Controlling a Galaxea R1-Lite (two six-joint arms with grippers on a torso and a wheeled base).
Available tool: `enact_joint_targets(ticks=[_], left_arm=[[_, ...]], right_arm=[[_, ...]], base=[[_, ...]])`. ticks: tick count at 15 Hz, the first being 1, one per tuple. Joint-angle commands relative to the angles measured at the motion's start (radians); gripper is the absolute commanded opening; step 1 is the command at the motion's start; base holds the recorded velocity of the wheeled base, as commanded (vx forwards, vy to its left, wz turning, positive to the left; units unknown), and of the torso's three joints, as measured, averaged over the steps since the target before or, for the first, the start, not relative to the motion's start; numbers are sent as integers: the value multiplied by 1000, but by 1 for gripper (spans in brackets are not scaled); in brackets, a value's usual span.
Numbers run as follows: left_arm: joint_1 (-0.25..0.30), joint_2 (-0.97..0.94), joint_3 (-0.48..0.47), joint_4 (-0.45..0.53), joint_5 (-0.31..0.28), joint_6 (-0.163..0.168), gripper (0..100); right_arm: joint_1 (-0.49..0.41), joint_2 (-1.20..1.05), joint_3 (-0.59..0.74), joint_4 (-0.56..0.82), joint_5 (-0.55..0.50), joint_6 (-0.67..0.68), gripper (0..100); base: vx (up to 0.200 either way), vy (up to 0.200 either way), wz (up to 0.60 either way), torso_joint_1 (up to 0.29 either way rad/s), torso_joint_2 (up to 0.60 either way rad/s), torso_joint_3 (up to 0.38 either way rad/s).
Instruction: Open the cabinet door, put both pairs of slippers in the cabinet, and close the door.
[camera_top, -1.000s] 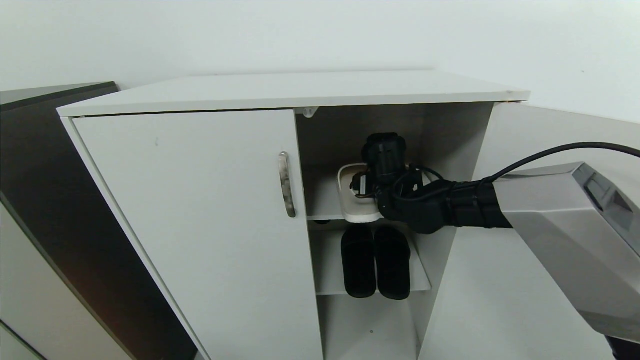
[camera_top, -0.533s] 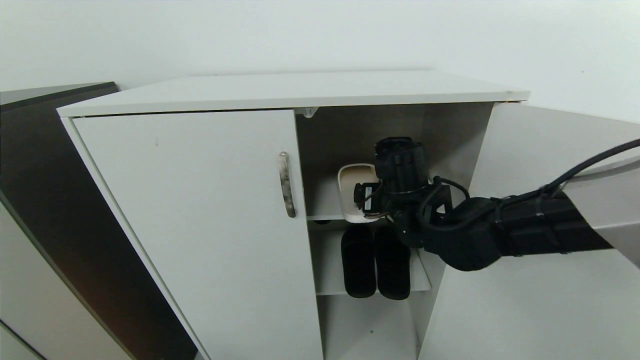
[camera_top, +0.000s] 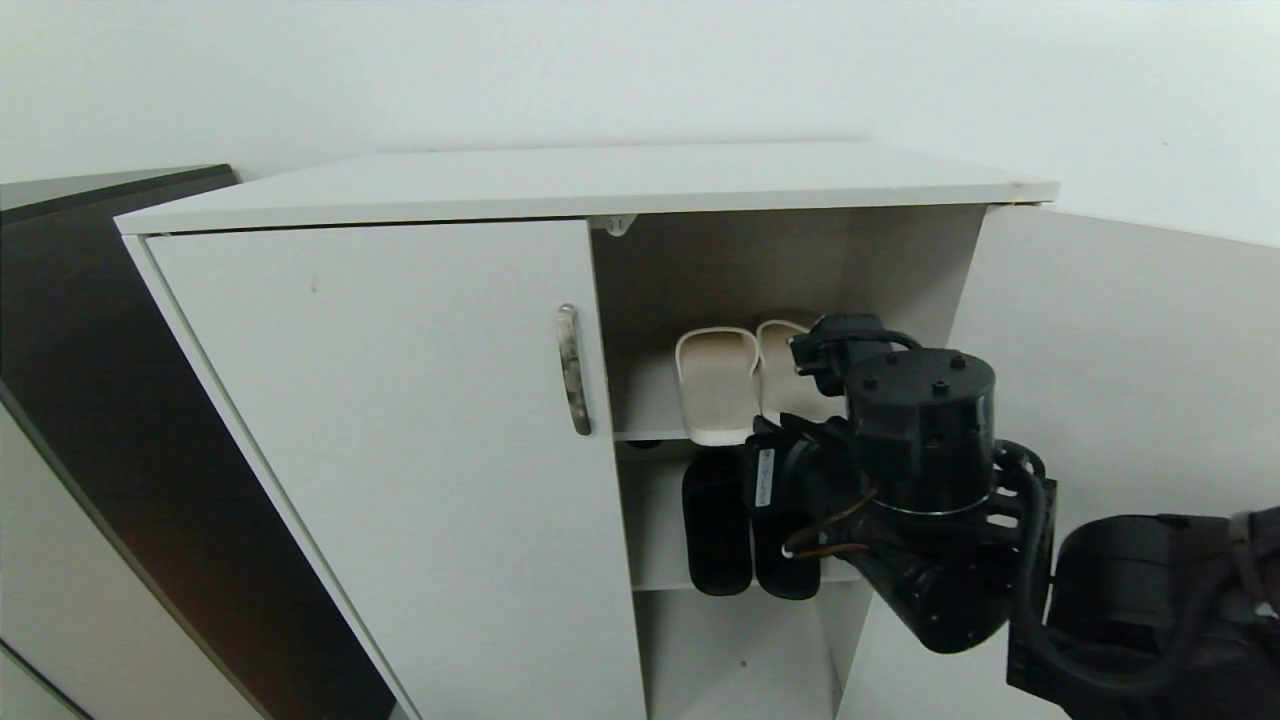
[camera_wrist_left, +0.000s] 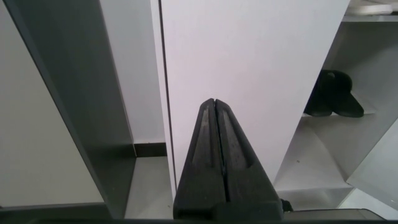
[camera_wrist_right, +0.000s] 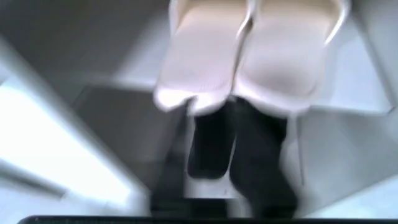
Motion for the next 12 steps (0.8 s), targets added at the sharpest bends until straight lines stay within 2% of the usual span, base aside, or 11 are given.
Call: enact_joint_targets(ticks=[1,6,12], left_arm=[[0,0,0,0,0,1,0],[2,0,0,0,0,1,0],[0,0,0,0,0,1,0]], right_arm=[[17,-93,87,-12,49,-5,0],[18,-103,127,-30,69,-10,0],[18,-103,132,-38,67,-10,0]], base=[[0,0,0,0,0,0],[0,0,0,0,0,0],[-200,0,0,2,2,1]])
